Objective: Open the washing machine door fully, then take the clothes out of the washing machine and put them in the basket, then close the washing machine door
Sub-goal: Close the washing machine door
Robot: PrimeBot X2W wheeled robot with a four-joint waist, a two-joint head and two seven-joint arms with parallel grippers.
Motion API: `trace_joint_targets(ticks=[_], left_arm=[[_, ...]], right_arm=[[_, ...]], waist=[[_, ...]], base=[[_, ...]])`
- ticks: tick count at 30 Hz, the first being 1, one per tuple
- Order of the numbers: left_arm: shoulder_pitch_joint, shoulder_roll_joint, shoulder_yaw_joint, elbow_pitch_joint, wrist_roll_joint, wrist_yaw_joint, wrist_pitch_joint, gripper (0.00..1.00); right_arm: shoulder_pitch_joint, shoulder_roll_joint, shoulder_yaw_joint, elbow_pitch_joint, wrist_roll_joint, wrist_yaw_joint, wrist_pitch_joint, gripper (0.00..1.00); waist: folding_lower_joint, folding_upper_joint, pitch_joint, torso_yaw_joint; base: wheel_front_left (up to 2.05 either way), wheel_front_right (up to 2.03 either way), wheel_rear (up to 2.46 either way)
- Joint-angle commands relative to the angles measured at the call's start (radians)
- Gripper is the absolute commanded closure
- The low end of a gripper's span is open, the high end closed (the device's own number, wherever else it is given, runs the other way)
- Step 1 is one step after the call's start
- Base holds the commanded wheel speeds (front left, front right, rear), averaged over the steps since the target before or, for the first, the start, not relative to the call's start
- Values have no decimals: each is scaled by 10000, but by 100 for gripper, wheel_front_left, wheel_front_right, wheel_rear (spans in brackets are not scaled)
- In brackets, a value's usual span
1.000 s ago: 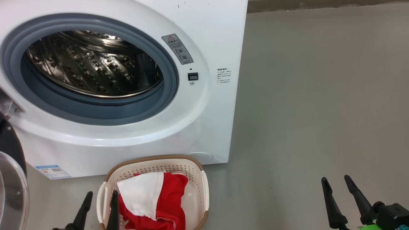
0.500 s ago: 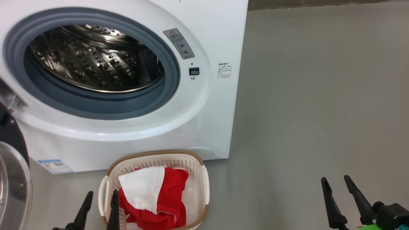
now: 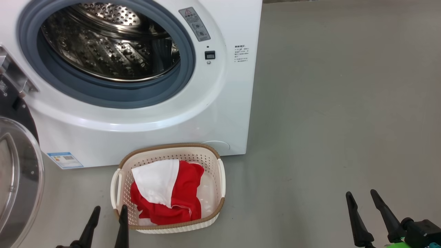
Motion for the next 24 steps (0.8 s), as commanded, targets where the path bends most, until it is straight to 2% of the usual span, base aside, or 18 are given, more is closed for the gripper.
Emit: trace_joint_targets(ticks=[1, 16, 24], left_arm=[[-304, 135, 266, -270, -69, -54, -49, 0], [-339, 135, 258, -241, -135, -54, -49, 0], [-245, 135, 279, -45, -331, 24, -49, 0]], right_arm=[[-247, -154, 208, -205, -18, 65, -65, 0], [-244, -170, 229, -193, -7, 65, -65, 0], [-275, -229, 486, -145, -15, 65, -65, 0]], waist=[[0, 0, -8, 4], [0, 0, -48, 102], [0, 0, -68, 704]], base=[[-28, 28, 0], [-1, 1, 0], [0, 0, 0]])
